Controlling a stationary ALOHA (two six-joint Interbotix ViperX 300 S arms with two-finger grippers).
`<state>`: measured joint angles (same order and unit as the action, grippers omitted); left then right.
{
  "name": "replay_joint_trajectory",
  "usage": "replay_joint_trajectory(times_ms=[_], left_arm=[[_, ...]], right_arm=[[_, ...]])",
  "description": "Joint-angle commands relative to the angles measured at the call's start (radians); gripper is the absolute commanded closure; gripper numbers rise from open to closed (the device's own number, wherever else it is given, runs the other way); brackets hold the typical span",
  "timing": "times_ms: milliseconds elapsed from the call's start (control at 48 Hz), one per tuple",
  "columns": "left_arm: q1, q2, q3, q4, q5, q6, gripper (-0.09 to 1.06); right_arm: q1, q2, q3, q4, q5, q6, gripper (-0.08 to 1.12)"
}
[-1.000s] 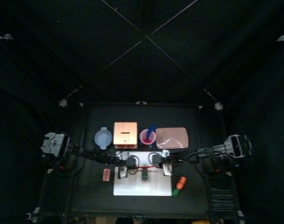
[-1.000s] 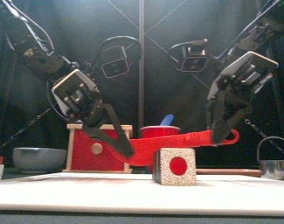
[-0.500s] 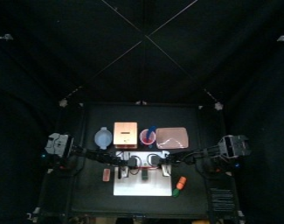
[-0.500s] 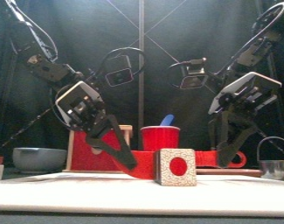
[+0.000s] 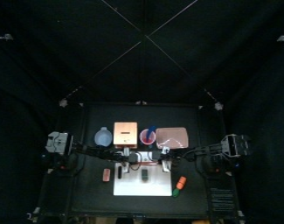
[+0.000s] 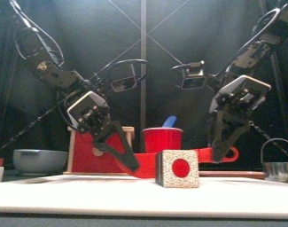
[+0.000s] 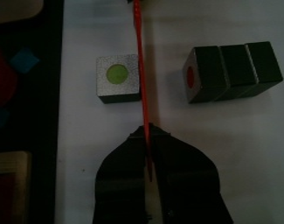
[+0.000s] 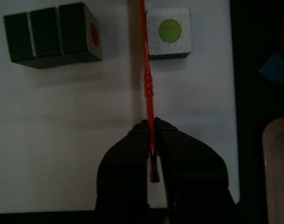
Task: Cut the sushi into 4 pieces with the knife
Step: Cut the sushi into 4 pieces
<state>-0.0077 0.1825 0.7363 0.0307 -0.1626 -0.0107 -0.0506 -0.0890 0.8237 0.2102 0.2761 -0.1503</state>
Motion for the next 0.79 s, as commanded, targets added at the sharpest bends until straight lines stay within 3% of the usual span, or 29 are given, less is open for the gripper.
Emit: replay_joint_trajectory(times_ms=[21,167,271,479,583,792], left_arm=[[-0.003,-0.058,-0.009,0.008,0.032,0.002,0.60],[-0.020,-0.120,-0.017,0.008,0.060,0.000,0.60],[-0.063,-0.149,-0.020,0.011,0.060,0.002,0.60],[-0.129,-0.153,-0.023,0.003,0.058,-0.005,0.60],[-0.155,-0.144,-0.025,-0.017,0.052,-0.006,0.60],[-0.160,-0.112,-0.028,-0.041,0.044,-0.003,0.60]], right_arm=[[0.005,-0.083,-0.026,0.018,0.014,0.005,0.90],[0.032,-0.156,-0.040,0.048,0.028,0.002,0.90],[0.055,-0.181,-0.026,0.054,0.028,0.002,0.90],[0.100,-0.181,-0.008,0.069,0.017,0.002,0.90],[0.121,-0.170,0.002,0.081,-0.003,0.002,0.90],[0.118,-0.146,0.018,0.078,-0.034,0.000,0.90]])
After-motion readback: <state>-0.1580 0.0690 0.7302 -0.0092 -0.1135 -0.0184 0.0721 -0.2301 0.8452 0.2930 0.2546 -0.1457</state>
